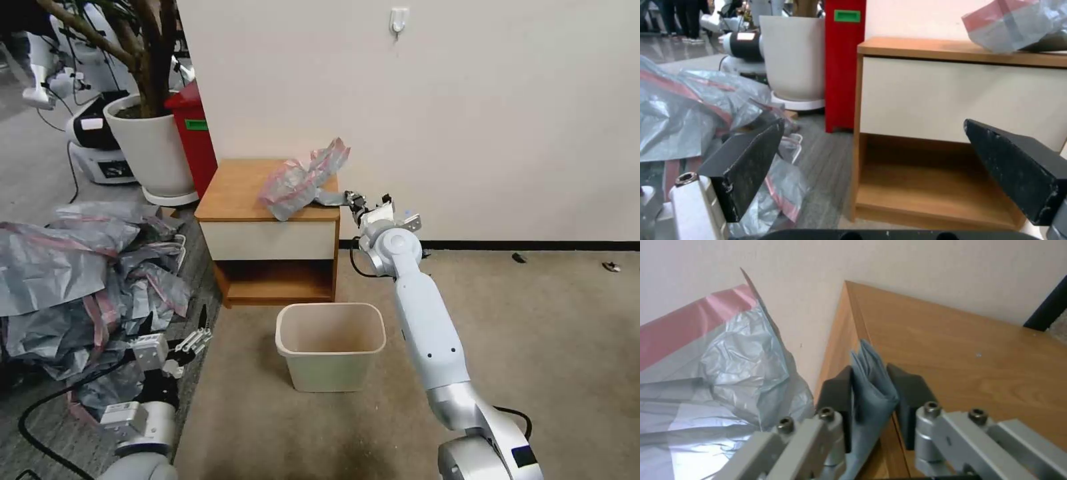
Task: Pick up the garbage bag from the table and place it over the trash can.
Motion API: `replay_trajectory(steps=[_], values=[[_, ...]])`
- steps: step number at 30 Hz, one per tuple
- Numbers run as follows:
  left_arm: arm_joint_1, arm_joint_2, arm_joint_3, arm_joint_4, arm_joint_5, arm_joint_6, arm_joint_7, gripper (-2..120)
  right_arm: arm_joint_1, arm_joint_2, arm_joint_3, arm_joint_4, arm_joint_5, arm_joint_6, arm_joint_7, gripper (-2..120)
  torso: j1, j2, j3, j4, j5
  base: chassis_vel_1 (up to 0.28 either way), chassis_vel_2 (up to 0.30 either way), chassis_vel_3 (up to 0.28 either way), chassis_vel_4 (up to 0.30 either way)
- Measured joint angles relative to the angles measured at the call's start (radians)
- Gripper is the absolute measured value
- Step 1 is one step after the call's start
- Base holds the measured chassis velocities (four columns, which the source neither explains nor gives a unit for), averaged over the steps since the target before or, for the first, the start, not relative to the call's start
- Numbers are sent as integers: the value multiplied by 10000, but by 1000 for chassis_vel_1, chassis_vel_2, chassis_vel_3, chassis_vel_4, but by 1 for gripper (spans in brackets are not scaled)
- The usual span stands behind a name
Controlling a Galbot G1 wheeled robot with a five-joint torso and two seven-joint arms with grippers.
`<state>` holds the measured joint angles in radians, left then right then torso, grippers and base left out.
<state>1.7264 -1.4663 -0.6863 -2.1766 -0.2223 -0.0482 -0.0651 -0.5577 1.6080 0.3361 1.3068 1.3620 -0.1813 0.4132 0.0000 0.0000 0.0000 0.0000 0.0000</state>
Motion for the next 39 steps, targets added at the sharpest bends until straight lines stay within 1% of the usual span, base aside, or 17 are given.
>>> replay_trajectory(steps=[2, 4, 5, 6, 7, 8, 26, 31, 32, 34, 35, 36, 38, 39], values=[[6, -12, 6, 0, 0, 0, -1, 100, 0, 0, -4, -11, -28, 3, -22, 18, 0, 0, -1, 1, 0, 0, 0, 0, 0], [13, -26, 10, 12, 0, 0, -2, 100, 0, 0, -6, -31, -77, 7, -62, 9, 0, 0, -1, 0, 0, 0, 0, 0, 0], [13, -26, 10, 12, 0, 0, -2, 100, 0, 0, -6, -31, -77, 7, -62, 9, 0, 0, -1, 0, 0, 0, 0, 0, 0], [13, -26, 10, 19, 0, 0, -3, 100, 0, 0, -10, -32, -97, 8, -74, 7, 0, 0, 0, 0, 0, 0, 0, 0, 0], [13, -26, 7, 26, 0, -1, -3, 100, -5, -1, -14, -31, -116, 9, -90, 2, -1, 0, -1, 0, 0, 0, 0, 0, 0], [14, -26, 5, 32, 0, -4, -4, 100, -22, 0, -24, -21, -141, 9, -105, 0, 0, 0, 0, 0, 0, 0, 0, 0, 0], [-46, -27, -15, 250, 0, -95, -22, 100, -456, 0, -205, 528, -171, 15, -126, 0, 0, 0, 0, 0, 0, 0, 0, 0, 0], [-102, -38, 8, 333, 0, -123, -26, 100, -817, 0, -384, 1049, -117, 16, -58, 0, 0, 0, -1, 0, 0, 0, 0, 0, 0], [-149, -39, 25, 351, 0, -124, -29, 100, -1030, -1, -474, 1346, -81, 15, 64, 0, 0, 0, 0, 0, 0, 0, 0, 0, 0], [-166, -37, 29, 354, 0, -124, -29, 100, -1120, -1, -510, 1470, -71, 15, 94, 0, 0, 0, -1, 0, 0, 0, 0, 0, 0], [-204, -25, 41, 363, 0, -124, -31, 100, -1329, -9, -597, 1775, -22, 15, 158, 0, 0, 0, 0, 1, 1, 0, 0, 0, 0], [-233, -22, 59, 365, 0, -124, -33, 100, -1622, -165, -691, 2234, 74, 10, 240, 0, 0, 0, -1, 3, 1, 0, 0, 0, 0], [-238, -22, 67, 367, 0, -123, -33, 100, -1723, -238, -711, 2396, 99, 10, 259, 0, 0, 0, 0, 4, 0, 0, 0, 0, 0], [-246, -29, 85, 368, 0, -122, -34, 100, -1987, -465, -784, 2851, 151, 8, 323, 0, 0, 2, -1, 2, 1, 0, 0, 0, 0]])
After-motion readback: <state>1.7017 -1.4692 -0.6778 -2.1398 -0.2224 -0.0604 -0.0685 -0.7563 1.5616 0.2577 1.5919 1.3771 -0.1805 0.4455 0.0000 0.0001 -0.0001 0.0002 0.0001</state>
